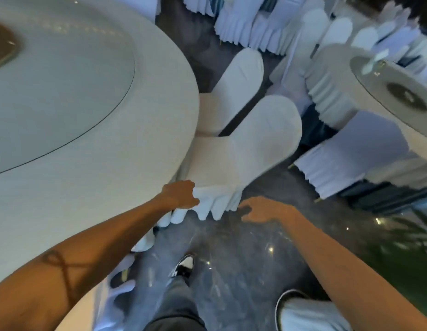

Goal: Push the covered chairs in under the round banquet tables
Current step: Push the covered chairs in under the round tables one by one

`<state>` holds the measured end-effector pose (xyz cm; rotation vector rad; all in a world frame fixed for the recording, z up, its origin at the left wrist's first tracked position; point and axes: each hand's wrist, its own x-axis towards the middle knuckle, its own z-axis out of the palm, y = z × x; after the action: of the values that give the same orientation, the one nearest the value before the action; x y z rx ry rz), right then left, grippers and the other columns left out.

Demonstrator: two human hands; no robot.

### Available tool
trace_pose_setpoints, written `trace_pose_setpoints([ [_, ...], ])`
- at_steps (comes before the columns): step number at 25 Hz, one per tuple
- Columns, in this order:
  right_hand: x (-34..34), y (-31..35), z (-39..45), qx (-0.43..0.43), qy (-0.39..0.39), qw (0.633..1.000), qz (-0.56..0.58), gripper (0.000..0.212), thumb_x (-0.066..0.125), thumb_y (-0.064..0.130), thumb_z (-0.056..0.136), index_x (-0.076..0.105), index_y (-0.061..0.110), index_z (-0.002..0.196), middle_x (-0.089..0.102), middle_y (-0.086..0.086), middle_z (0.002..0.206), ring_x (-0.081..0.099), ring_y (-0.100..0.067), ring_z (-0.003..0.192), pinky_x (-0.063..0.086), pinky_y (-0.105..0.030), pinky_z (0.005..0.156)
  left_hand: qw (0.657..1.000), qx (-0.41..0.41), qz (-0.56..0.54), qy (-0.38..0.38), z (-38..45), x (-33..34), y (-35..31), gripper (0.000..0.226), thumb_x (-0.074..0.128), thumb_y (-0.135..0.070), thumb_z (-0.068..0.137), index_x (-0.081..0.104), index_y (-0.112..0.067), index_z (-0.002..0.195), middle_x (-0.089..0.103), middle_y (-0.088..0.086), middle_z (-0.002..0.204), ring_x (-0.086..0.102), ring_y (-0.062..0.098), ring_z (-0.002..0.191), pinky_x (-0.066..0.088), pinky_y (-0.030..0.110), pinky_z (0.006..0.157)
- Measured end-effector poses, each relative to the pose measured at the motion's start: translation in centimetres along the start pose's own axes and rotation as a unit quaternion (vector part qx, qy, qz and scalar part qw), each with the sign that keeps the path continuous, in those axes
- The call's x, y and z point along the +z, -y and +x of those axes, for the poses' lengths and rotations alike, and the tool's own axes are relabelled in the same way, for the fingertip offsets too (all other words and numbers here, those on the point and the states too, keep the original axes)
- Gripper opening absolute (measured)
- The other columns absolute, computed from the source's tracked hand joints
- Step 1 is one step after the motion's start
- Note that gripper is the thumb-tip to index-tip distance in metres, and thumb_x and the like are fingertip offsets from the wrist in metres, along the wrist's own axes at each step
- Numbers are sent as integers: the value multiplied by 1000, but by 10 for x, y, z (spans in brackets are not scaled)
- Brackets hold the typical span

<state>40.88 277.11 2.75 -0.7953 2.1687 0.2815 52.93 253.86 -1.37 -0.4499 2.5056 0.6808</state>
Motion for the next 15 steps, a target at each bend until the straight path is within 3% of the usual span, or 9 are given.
trace_pose_setpoints([
  [3, -76, -54, 41, 6, -25, 1000, -1, 49, 58, 38, 91, 53, 25, 138, 51, -2, 143, 48, -24, 130, 39, -37, 107, 1000, 3, 2, -12, 68, -39, -41, 66, 55, -47, 91, 35, -23, 149, 39, 1, 154, 39, 26, 139, 32, 42, 112],
  [8, -185, -135, 84, -35, -132, 991, 1, 54, 52, 42, 98, 38, 27, 149, 21, -1, 162, 14, -21, 149, 17, -43, 120, 996, 11, 36, -75, 170, -102, -113, 74, 53, -54, 92, 28, -20, 152, 29, 9, 158, 25, 32, 145, 25, 50, 116],
  [12, -238, -204, 130, -74, -236, 968, -38, 55, 46, 47, 99, 35, 29, 150, 17, -2, 164, 6, -24, 151, 10, -44, 122, 983, 12, 52, -177, 246, -130, -173, 79, 51, -63, 88, 28, -20, 151, 32, 12, 154, 26, 38, 143, 27, 55, 114],
  [15, -285, -268, 175, -98, -258, 955, -111, 58, 45, 50, 97, 35, 30, 150, 16, -4, 164, 1, -29, 151, 8, -50, 121, 981, -10, -17, -195, 304, -137, -228, 83, 49, -67, 88, 24, -19, 152, 26, 14, 157, 24, 38, 144, 30, 55, 113],
])
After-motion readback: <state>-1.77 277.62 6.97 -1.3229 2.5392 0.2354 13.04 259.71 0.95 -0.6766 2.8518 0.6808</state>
